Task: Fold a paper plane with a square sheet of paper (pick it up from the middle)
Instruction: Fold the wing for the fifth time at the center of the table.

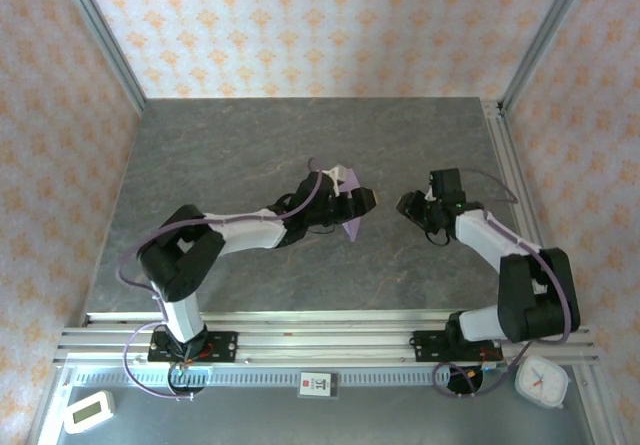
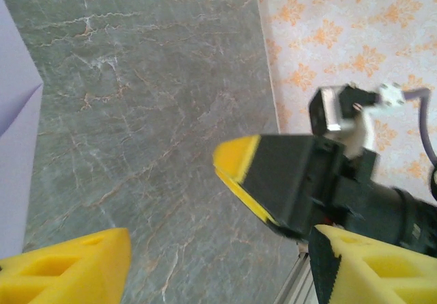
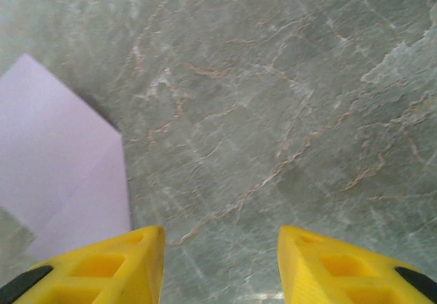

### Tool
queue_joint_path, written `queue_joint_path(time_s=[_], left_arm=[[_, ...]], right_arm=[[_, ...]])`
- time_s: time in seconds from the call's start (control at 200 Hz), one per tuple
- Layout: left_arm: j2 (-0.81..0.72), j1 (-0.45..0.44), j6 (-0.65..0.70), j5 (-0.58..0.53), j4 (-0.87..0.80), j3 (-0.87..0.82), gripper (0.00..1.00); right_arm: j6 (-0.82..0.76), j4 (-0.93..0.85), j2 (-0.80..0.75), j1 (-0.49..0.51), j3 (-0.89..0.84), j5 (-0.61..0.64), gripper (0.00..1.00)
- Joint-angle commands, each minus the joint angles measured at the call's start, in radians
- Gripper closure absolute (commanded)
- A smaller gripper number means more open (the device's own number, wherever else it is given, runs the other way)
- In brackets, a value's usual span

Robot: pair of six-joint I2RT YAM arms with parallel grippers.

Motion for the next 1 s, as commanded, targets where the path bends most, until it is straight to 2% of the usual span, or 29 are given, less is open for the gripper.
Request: queue_joint_path(time_s=[0.0, 0.265, 0.515, 0.756, 0.996], left_arm=[[0.056, 0.004, -0.008, -0.041, 0.022, 0.052, 0.30], [0.170, 0.028, 0.032, -0.097, -0.021, 0.105, 0.29], [0.187, 0.050, 0.100, -0.131, -0.066, 0.069, 0.30], [0.177, 0.060, 0.207, 0.007, -0.061, -0.009, 0.30], [0.067, 0.055, 0.301, 0.157, 0.008, -0.205, 0.31]], right_arm=[[0.051, 0.108, -0.062, -0.005, -0.050, -0.067, 0.54], [0.096, 0.167, -0.137, -0.005, -0.154, -0.132, 0.55], [0.110, 0.207, -0.142, -0.004, -0.194, -0.188, 0.56], [0.127, 0.248, -0.105, 0.033, -0.198, -0.197, 0.59], [0.166, 0.330, -0.023, 0.083, -0.198, -0.194, 0.61]])
